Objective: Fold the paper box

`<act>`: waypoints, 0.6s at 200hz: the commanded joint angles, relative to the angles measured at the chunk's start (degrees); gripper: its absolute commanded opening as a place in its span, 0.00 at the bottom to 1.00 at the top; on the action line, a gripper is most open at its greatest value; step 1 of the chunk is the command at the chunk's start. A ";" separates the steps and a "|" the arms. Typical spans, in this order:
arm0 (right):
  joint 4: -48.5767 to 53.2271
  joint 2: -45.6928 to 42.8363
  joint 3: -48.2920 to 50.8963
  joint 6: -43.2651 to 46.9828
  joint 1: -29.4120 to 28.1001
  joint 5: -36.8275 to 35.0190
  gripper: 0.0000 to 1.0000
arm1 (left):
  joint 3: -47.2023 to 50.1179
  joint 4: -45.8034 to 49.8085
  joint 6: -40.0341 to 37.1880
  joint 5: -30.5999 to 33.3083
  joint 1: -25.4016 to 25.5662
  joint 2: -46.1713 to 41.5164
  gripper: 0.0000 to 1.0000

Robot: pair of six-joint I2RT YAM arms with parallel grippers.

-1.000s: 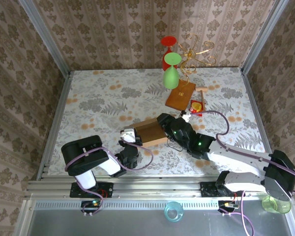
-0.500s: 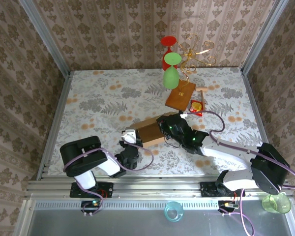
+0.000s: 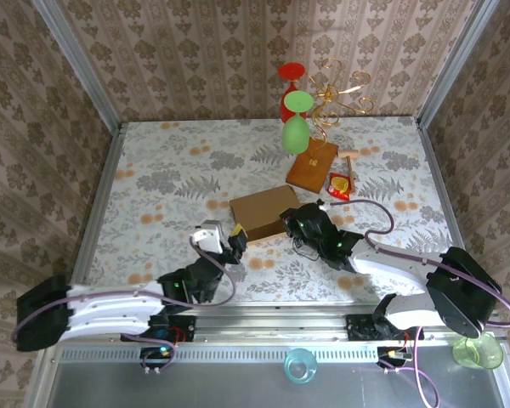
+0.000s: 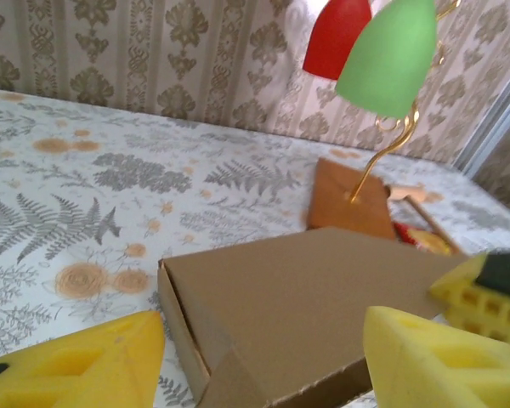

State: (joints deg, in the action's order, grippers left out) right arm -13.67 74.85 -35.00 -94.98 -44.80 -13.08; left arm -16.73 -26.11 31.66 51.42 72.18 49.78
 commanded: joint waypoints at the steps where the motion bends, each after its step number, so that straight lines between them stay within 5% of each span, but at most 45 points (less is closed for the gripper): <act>1: 0.14 0.12 1.25 0.10 0.41 0.57 0.00 | -4.16 29.45 13.06 -10.34 -7.70 -8.69 0.61; 48: 0.85 0.64 2.65 0.99 0.37 1.70 0.00 | -8.57 36.91 15.64 -33.74 -27.80 -9.15 0.58; 120: 1.89 1.00 5.69 4.68 1.83 3.17 0.00 | -13.10 24.09 13.96 -44.39 -32.21 11.71 0.58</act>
State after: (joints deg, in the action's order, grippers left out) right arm -14.24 74.94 -30.65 -92.88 -43.83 -10.46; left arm -27.73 2.94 45.30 12.78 40.91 57.47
